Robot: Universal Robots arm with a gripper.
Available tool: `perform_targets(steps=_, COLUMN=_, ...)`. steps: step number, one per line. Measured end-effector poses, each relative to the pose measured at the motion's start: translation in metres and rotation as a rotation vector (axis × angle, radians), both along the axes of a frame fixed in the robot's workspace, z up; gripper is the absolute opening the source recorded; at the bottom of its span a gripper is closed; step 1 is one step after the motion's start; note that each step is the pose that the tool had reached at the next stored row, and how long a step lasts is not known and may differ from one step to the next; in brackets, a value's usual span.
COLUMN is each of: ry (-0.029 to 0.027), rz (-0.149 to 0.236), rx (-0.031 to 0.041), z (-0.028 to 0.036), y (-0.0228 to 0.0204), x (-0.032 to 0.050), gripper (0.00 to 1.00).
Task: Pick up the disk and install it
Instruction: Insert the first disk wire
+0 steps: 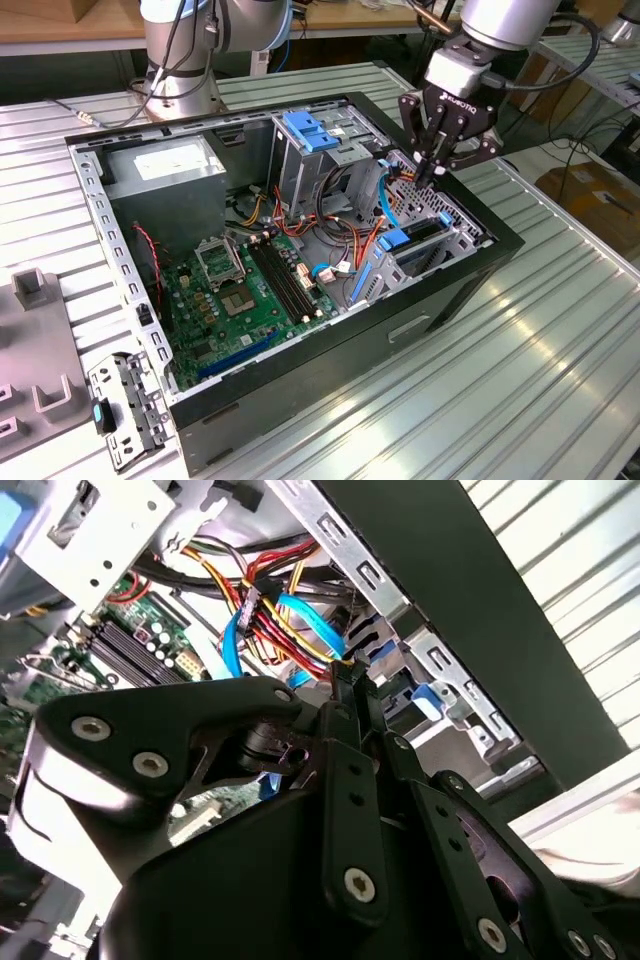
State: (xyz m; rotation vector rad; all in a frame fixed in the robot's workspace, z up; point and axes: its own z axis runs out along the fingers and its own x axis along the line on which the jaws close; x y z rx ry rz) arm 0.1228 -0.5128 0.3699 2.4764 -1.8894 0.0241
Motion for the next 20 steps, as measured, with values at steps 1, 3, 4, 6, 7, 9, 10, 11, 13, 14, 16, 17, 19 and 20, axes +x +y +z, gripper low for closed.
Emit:
perform_targets(steps=1, ry=0.0000, rz=-0.026, rx=-0.0001, z=0.0000, y=0.0000, x=0.0000, gripper=0.16)
perform_targets(steps=3, ry=0.0000, rz=-0.077, rx=-0.0001, z=-0.0001, y=0.0000, x=0.0000, gripper=0.16)
perform_targets(steps=4, ry=0.0000, rz=-0.091, rx=0.0000, z=-0.0001, y=0.0000, x=0.0000, gripper=0.16)
perform_targets(steps=6, ry=0.0000, rz=-0.123, rx=-0.0001, z=-0.0001, y=0.0000, x=0.0000, gripper=0.16)
perform_targets(steps=7, ry=0.0000, rz=-0.138, rx=0.0000, z=-0.0002, y=0.0000, x=0.0000, gripper=0.16)
perform_targets(steps=9, ry=0.0000, rz=-0.169, rx=-0.0001, z=-0.0001, y=0.0000, x=0.0000, gripper=0.16)
perform_targets(steps=10, ry=0.0000, rz=-0.185, rx=0.0000, z=-0.0002, y=0.0000, x=0.0000, gripper=0.16)
perform_targets(steps=11, ry=0.0000, rz=-0.194, rx=-0.0001, z=-0.0002, y=0.0000, x=0.0000, gripper=0.16)
perform_targets(steps=13, ry=0.0000, rz=-0.199, rx=0.0000, z=-0.0002, y=0.0000, x=0.0000, gripper=0.16)
perform_targets(steps=14, ry=0.0000, rz=-0.199, rx=0.0000, z=-0.0002, y=0.0000, x=0.0000, gripper=0.16)
perform_targets(steps=16, ry=0.0000, rz=-0.200, rx=0.0000, z=-0.0002, y=0.0000, x=0.0000, gripper=0.16)
perform_targets(steps=17, ry=0.0000, rz=-0.200, rx=-0.0001, z=-0.0002, y=0.0000, x=0.0000, gripper=0.16)
perform_targets(steps=19, ry=0.0000, rz=-0.200, rx=0.0000, z=-0.0002, y=0.0000, x=0.0000, gripper=0.16)
perform_targets(steps=20, ry=0.0000, rz=-0.200, rx=0.0000, z=-0.0002, y=0.0000, x=0.0000, gripper=0.16)
